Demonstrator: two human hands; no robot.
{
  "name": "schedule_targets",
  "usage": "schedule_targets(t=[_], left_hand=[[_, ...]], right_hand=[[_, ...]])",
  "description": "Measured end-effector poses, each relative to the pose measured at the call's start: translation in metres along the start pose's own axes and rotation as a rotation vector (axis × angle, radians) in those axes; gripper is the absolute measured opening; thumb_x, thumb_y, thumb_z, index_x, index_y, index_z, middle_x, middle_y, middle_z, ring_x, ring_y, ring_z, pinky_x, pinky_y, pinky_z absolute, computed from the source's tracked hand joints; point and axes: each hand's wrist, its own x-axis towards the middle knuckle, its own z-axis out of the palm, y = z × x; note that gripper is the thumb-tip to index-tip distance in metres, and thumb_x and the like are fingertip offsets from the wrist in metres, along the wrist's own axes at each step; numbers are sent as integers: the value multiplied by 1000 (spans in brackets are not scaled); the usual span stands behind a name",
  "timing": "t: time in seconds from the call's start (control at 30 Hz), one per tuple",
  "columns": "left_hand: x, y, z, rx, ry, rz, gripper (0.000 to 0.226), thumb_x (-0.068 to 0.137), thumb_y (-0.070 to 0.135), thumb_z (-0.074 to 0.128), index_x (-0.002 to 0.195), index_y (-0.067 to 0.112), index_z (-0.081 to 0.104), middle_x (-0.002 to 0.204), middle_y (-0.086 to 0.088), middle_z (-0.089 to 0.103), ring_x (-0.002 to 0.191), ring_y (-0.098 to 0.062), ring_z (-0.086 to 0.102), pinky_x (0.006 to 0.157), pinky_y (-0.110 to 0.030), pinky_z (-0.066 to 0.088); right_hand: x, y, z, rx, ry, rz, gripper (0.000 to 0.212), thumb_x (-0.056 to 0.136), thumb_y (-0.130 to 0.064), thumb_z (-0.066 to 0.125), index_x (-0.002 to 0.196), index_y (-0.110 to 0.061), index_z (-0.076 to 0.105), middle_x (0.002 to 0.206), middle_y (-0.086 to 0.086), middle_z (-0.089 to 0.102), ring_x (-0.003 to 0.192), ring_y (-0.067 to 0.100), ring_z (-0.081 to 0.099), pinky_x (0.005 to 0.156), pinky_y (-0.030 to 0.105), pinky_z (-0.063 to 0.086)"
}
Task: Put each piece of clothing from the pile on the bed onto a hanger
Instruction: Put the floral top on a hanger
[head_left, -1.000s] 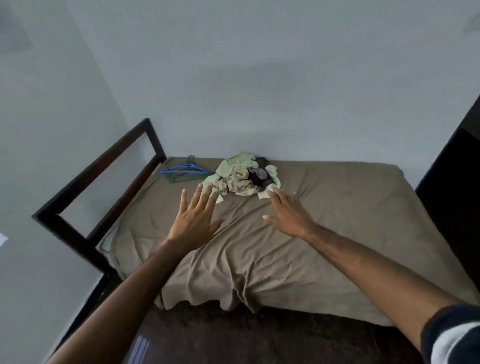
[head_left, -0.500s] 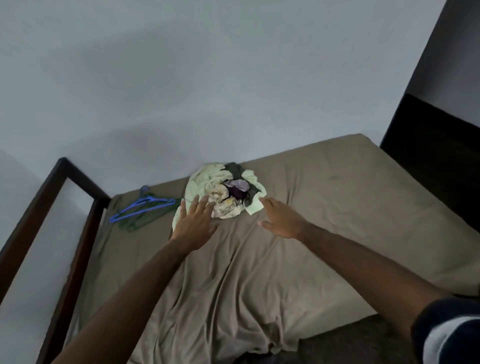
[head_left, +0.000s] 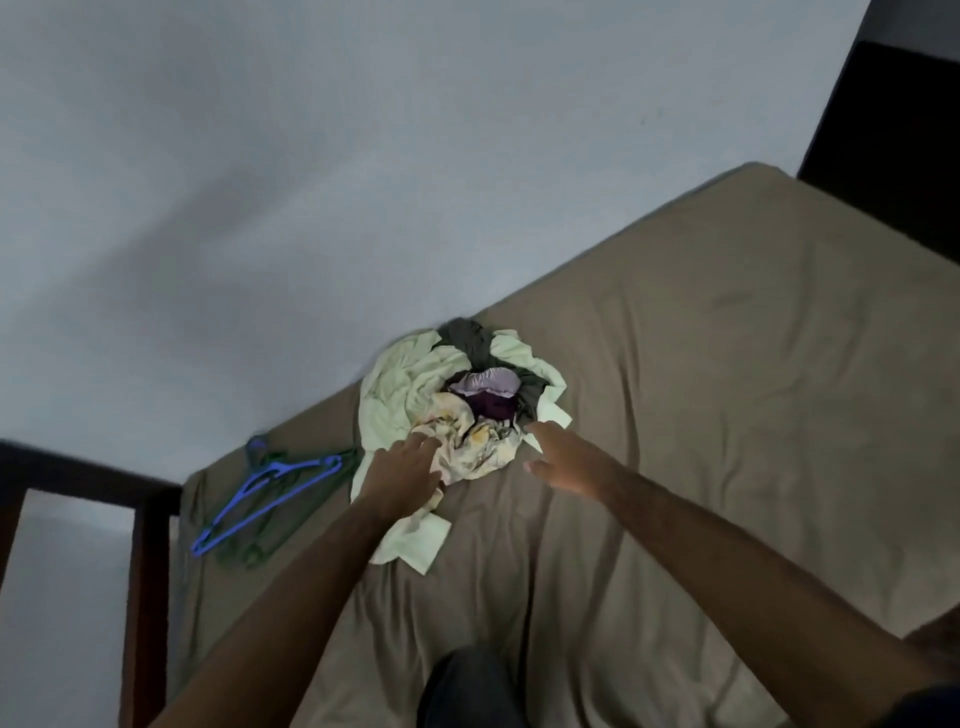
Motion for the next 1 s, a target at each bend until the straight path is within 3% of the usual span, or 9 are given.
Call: schedule_targets(t=[0.2, 0.37, 0.5, 0.6, 0.7, 0.8, 0.87, 0.93, 1.0], left_hand=[[121, -12, 89, -196, -139, -58, 53, 98, 50, 50, 139, 17, 41, 138, -7, 51, 124, -30, 55, 99, -44, 43], [195, -25, 161, -286, -5, -132, 59, 91, 54, 58, 132, 13, 47, 137, -9, 49, 125, -34, 50, 97, -49, 44], [217, -40, 182, -306, 194, 118, 28, 94, 41, 59, 100, 14, 58, 106, -5, 59, 106, -34, 56, 84, -50, 47], [207, -32, 153, -602, 340, 421, 25, 98, 39, 51, 80, 26, 41, 79, 8, 44, 75, -23, 53, 65, -41, 44], [189, -16, 104, -782, 443, 612, 32, 100, 29, 53, 76, 24, 33, 70, 12, 37, 64, -11, 39, 59, -33, 34], [181, -5, 60, -1179, 330, 604, 24, 102, 24, 50, 81, 15, 53, 74, 7, 54, 70, -9, 52, 66, -29, 42], [187, 3, 41, -1341, 145, 641, 25, 104, 28, 46, 111, 10, 62, 104, -5, 66, 100, -15, 63, 88, -32, 50], [196, 18, 32, -1370, -82, 665, 36, 103, 32, 51, 134, 14, 52, 131, 0, 59, 125, -12, 54, 103, -26, 43], [194, 46, 28, -1340, -371, 634, 59, 96, 43, 60, 145, 17, 41, 138, 10, 54, 129, 1, 49, 104, -20, 40]], right_hand=[[88, 43, 75, 154, 94, 69, 54, 100, -19, 55, 148, -3, 36, 145, 17, 44, 136, 30, 42, 106, 32, 31], [151, 64, 144, 309, 131, 170, 58, 98, -18, 60, 149, -4, 37, 147, 19, 45, 138, 31, 41, 109, 30, 29], [178, 63, 174, 373, 212, 174, 75, 86, -6, 67, 153, -11, 34, 142, 18, 43, 135, 30, 41, 104, 19, 28], [183, 51, 169, 418, 310, 102, 86, 74, -17, 80, 150, -12, 40, 144, 13, 42, 135, 29, 43, 112, 38, 37], [170, 34, 153, 638, 398, 78, 60, 69, -24, 81, 123, -11, 58, 119, 8, 61, 111, 21, 58, 94, 48, 50], [132, 16, 117, 954, 429, 140, 40, 78, -12, 83, 113, -10, 64, 99, -7, 75, 93, 6, 67, 84, 27, 54], [103, 15, 86, 1081, 510, 158, 28, 79, -24, 83, 104, -16, 72, 93, -8, 77, 85, 7, 71, 77, 24, 55], [77, 24, 56, 1268, 629, 169, 44, 75, -50, 79, 108, -21, 75, 103, 3, 77, 93, 18, 73, 80, 32, 58], [53, 46, 29, 1502, 648, 156, 68, 84, -62, 64, 131, -14, 64, 126, 15, 68, 118, 30, 65, 95, 41, 54]])
